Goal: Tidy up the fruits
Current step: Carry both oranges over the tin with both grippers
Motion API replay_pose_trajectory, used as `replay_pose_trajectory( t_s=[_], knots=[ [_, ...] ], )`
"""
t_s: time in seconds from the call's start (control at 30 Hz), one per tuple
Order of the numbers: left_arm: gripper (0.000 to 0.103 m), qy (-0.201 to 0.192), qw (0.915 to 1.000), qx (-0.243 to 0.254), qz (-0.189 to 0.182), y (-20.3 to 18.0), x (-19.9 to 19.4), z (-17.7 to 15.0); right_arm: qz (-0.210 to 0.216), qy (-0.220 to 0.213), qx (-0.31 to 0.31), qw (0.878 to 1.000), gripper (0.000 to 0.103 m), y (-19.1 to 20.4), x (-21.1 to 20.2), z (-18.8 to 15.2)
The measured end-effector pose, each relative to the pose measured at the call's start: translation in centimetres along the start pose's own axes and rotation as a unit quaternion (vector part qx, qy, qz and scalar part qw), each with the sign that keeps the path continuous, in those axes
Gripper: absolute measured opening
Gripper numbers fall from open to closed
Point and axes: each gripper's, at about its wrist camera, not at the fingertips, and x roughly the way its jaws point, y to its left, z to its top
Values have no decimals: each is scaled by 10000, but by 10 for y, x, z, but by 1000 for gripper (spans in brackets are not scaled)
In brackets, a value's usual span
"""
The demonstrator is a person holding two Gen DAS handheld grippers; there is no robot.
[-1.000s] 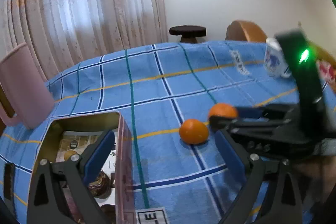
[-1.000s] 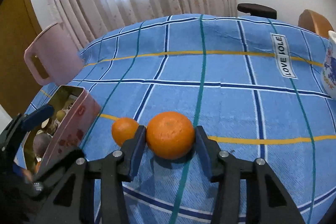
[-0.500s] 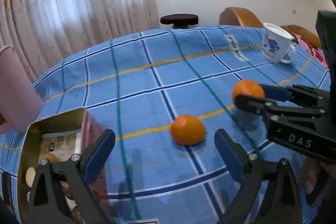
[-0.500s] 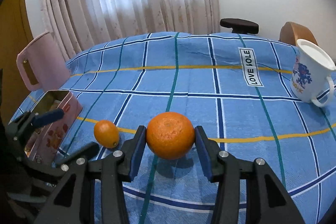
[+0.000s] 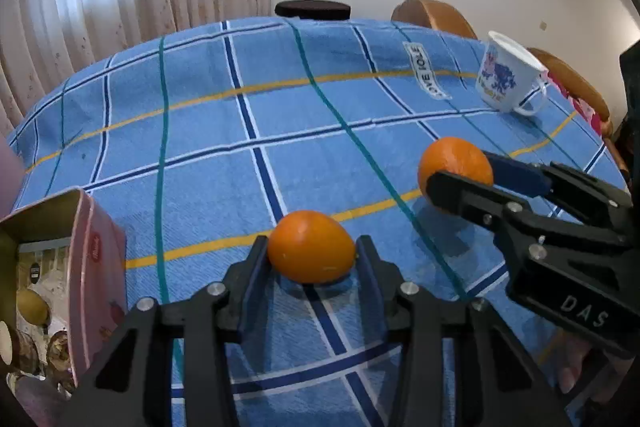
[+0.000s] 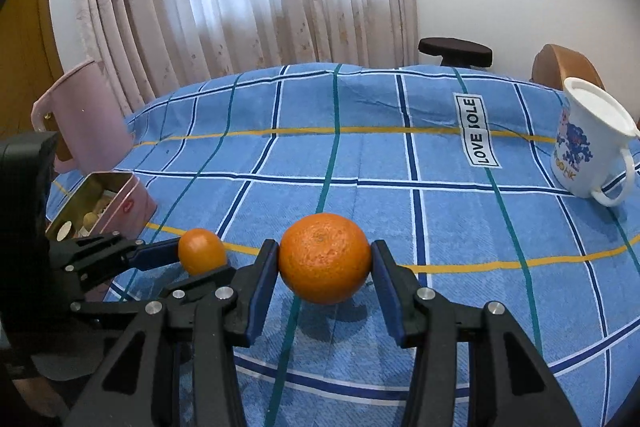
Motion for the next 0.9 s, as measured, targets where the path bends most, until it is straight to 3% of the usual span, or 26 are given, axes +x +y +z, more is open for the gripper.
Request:
replay_pose_trajectory(
  t_s=[0.53,0.9],
  knots=[
    [45,-945,9941,47,530,-4,-36,-5,70,-494,-241,9985,49,10,-19,-2],
    [45,-1197,9910,-46,599,-1,-45,-7,76,-696,-326,9970,49,12,-26,-4]
  ],
)
